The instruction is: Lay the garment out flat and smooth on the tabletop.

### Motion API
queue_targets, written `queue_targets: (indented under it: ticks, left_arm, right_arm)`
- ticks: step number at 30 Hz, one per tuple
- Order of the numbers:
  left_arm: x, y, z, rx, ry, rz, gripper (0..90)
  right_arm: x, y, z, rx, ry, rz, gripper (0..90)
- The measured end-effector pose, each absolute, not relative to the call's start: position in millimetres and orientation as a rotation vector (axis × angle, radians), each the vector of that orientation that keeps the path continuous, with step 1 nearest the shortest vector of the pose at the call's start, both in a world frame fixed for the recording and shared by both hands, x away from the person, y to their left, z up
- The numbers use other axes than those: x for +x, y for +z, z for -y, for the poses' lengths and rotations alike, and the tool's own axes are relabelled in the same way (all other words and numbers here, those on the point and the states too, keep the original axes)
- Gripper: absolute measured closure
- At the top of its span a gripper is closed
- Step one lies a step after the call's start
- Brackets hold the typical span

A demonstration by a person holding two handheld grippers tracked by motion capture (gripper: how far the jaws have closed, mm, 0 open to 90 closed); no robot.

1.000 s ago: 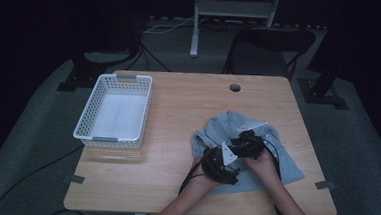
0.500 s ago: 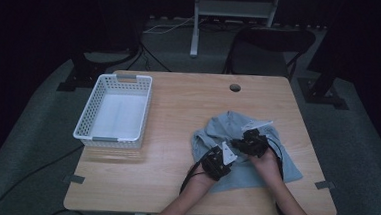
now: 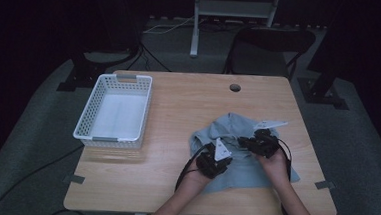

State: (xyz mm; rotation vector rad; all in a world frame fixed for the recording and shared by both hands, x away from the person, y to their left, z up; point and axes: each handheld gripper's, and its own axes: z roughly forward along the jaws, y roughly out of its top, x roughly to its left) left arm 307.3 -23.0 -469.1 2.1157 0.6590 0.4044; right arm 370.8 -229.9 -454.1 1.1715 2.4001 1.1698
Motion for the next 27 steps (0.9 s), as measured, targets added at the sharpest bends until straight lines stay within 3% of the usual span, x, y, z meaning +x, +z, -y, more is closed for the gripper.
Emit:
queue_targets:
  ticks: [6, 8, 11, 12, 14, 17, 18, 19, 20, 21, 23, 26, 27]
  left_arm:
    - [306.6, -469.1, 17.9, 2.089, 0.402, -0.637, 84.3]
    - [306.6, -468.2, 16.9, 2.084, 0.380, -0.625, 74.3]
    - [306.1, -466.9, 16.9, 2.110, 0.387, -0.623, 78.2]
    - [305.9, -466.7, 16.7, 2.111, 0.425, -0.638, 90.0]
    - [307.9, -467.7, 16.4, 2.130, 0.377, -0.631, 90.0]
    - [304.0, -470.5, 21.3, 2.144, 0.428, -0.611, 90.0]
    - [303.3, -471.3, 24.9, 2.136, 0.416, -0.635, 78.8]
    - [303.3, -471.3, 24.9, 2.136, 0.416, -0.635, 57.0]
    - [304.1, -472.1, 27.8, 2.151, 0.340, -0.631, 57.0]
    - [303.2, -472.8, 30.7, 2.146, 0.318, -0.626, 49.2]
    - [300.9, -474.1, 37.4, 2.160, 0.346, -0.612, 41.3]
    - [304.3, -479.3, 43.6, 2.194, 0.365, -0.642, 42.6]
    - [306.2, -481.4, 43.3, 2.202, 0.367, -0.649, 49.4]
  right_arm:
    - [370.0, -453.4, 236.8, 1.199, 1.190, -2.382, 87.8]
    - [370.3, -454.5, 239.6, 1.209, 1.208, -2.379, 87.8]
    - [371.3, -455.6, 242.1, 1.222, 1.212, -2.385, 87.9]
    - [371.2, -456.0, 242.9, 1.226, 1.213, -2.381, 87.9]
    - [371.0, -456.4, 244.7, 1.235, 1.218, -2.378, 87.9]
    - [370.7, -458.2, 247.6, 1.247, 1.217, -2.370, 87.9]
    - [370.7, -458.7, 248.2, 1.250, 1.219, -2.370, 87.9]
    - [370.7, -458.7, 248.2, 1.250, 1.219, -2.370, 87.9]
    - [370.6, -459.8, 248.6, 1.252, 1.216, -2.367, 87.8]
    - [370.8, -460.7, 248.6, 1.255, 1.215, -2.376, 87.9]
    - [370.9, -461.5, 247.8, 1.254, 1.219, -2.382, 87.8]
    - [371.8, -461.8, 245.7, 1.243, 1.216, -2.386, 87.8]
    - [372.6, -461.8, 245.3, 1.252, 1.218, -2.388, 87.8]
